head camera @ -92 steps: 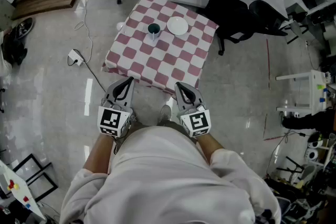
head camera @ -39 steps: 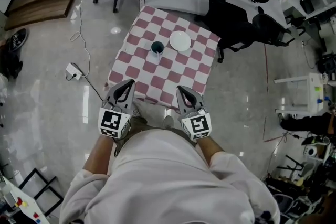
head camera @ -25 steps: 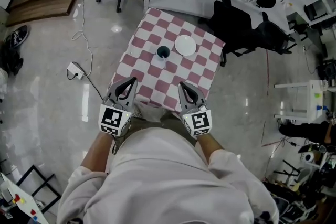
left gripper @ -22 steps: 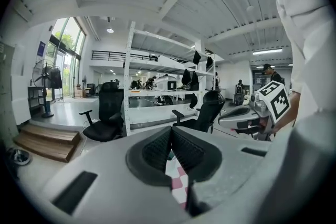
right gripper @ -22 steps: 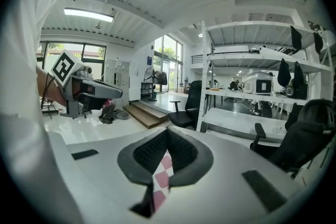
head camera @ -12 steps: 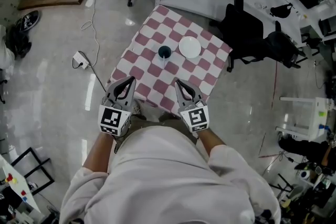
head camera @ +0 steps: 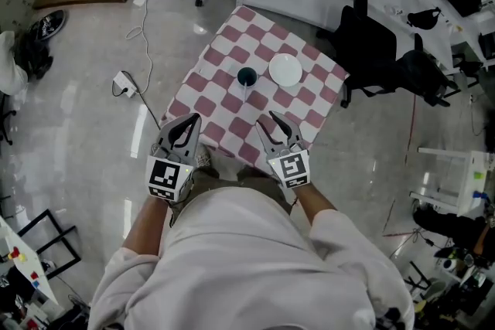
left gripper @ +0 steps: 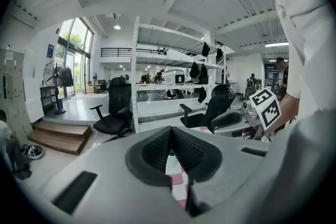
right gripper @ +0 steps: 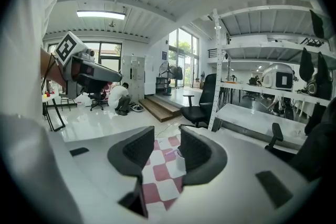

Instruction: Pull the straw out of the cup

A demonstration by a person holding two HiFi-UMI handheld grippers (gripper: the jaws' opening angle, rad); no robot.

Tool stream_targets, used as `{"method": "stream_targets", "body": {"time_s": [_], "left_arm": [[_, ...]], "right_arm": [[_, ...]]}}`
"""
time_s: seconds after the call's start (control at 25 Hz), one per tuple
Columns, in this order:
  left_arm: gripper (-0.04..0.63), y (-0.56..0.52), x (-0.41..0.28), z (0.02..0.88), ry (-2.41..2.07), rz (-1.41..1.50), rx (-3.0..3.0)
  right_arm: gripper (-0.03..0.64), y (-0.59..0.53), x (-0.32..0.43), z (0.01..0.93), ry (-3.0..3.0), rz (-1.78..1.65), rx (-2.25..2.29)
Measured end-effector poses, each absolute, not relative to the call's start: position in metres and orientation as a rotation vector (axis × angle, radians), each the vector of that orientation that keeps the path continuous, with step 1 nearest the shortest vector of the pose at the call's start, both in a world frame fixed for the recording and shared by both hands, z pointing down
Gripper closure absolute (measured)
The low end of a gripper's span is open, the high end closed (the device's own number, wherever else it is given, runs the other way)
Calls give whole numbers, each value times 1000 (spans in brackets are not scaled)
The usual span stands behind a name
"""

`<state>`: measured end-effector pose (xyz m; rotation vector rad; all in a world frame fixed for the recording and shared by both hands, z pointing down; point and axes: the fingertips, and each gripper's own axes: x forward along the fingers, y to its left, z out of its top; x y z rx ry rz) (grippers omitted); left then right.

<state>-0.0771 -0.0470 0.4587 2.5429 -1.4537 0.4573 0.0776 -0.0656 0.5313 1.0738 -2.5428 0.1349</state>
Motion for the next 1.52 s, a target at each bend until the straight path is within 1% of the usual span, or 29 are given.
{"method": "stream_targets", "body": {"time_s": [0.88, 1.52], "left_arm": [[591, -36, -105, 475, -1543, 583, 2418], [591, -37, -140, 494, -1605, 667, 2294]], "right_arm": [[471, -121, 68, 631, -2427, 53, 901], [485, -163, 42, 700, -2364, 70, 795]]}}
